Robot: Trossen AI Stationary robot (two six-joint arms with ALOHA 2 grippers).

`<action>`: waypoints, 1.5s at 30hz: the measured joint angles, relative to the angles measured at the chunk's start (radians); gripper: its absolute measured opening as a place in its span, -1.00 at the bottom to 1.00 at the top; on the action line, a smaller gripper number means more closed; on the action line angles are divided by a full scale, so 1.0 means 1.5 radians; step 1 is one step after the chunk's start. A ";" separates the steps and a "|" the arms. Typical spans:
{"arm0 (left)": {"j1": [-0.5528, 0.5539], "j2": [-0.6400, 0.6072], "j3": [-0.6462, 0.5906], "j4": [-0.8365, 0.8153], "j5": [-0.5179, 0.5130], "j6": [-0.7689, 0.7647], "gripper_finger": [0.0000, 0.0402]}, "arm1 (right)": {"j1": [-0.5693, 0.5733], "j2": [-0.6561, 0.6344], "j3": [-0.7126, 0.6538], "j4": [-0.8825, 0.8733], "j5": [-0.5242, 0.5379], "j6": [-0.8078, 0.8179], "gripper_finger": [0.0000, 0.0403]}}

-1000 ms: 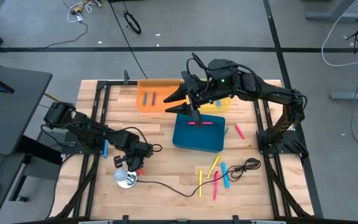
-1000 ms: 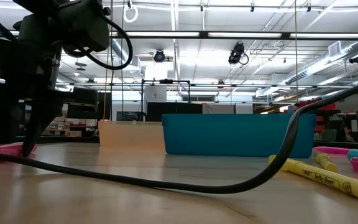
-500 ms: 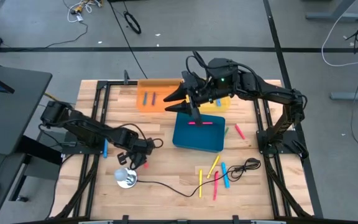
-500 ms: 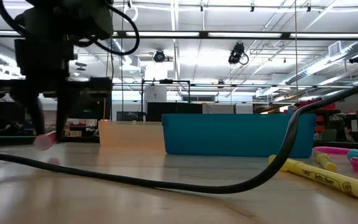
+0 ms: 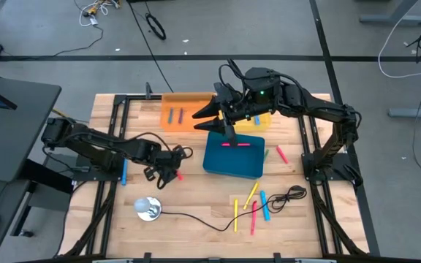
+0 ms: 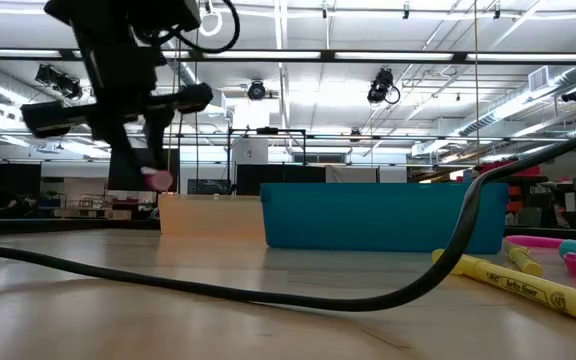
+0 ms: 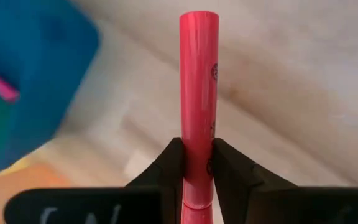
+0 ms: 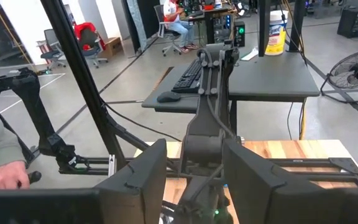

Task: Pick & Place Markers
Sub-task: Put the pink marker into the yellow transparent bin

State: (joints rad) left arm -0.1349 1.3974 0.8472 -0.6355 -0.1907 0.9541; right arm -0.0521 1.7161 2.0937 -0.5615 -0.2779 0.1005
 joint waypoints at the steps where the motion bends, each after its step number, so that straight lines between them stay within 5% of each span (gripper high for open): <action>1: 0.005 -0.002 0.009 -0.002 -0.010 0.009 -0.68 | 0.000 0.000 0.000 0.000 0.000 0.000 -0.22; 26: 0.137 -0.068 0.249 -0.017 -0.195 0.272 -0.68 | -0.063 -0.019 0.000 0.033 -0.001 0.145 -0.22; 45: 0.147 -0.073 0.489 0.006 -0.277 0.516 -0.68 | -0.074 -0.026 0.000 0.032 -0.002 0.272 -0.22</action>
State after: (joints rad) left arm 0.0861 1.2878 1.5806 -0.6260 -0.6066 1.7276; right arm -0.1627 1.6764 2.0933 -0.5130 -0.2816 0.5084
